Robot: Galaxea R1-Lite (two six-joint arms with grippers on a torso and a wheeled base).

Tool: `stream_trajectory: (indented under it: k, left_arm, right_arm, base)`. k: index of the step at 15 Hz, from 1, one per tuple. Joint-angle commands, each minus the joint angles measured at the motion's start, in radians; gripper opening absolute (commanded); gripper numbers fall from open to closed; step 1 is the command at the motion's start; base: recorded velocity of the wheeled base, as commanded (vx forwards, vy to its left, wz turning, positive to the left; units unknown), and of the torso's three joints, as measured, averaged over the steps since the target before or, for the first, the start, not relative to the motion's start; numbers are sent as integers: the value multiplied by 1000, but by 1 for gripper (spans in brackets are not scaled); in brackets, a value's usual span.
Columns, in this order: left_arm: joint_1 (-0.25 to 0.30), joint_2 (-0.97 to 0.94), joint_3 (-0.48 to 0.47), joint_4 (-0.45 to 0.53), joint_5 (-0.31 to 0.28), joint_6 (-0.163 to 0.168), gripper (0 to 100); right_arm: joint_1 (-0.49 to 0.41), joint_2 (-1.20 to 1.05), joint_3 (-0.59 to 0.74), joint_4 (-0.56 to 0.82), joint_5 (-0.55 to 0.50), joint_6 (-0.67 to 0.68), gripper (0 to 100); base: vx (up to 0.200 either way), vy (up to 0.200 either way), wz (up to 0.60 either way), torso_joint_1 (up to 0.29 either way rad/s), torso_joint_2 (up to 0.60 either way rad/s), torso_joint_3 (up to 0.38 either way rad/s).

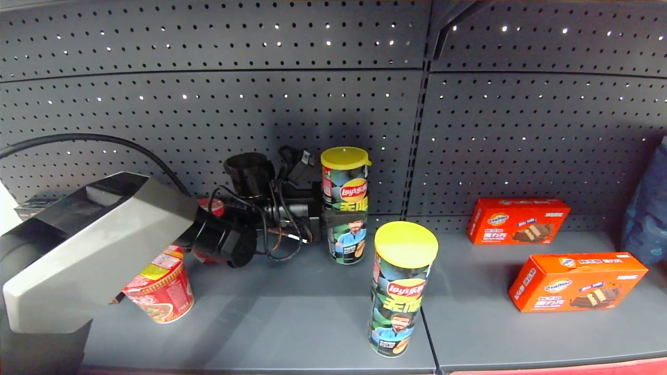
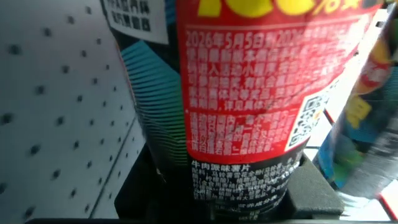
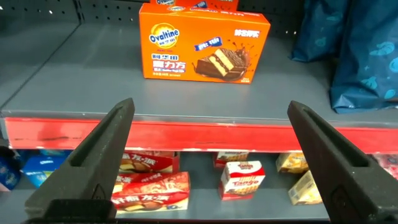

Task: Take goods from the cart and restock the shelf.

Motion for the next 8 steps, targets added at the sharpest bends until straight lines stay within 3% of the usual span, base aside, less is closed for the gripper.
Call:
stream_trajectory:
  k: [1,6,8]
  left_arm:
    - [-17,40,-31,0,1,-5,0]
    - [-15,80,-103,7,1,-16,0]
    - [-17,92,-120,6,1,-34,0]
  right_arm:
    - [0,2,1,0,-2,-7,100]
    - [0,2,-1,0,-2,-3,100]
    - [0,2,-1,0,-2,-1,100]
  base:
    - [0,0,0,0,0,0]
    - [0,0,0,0,0,0]
    - [0,0,0,0,0,0]
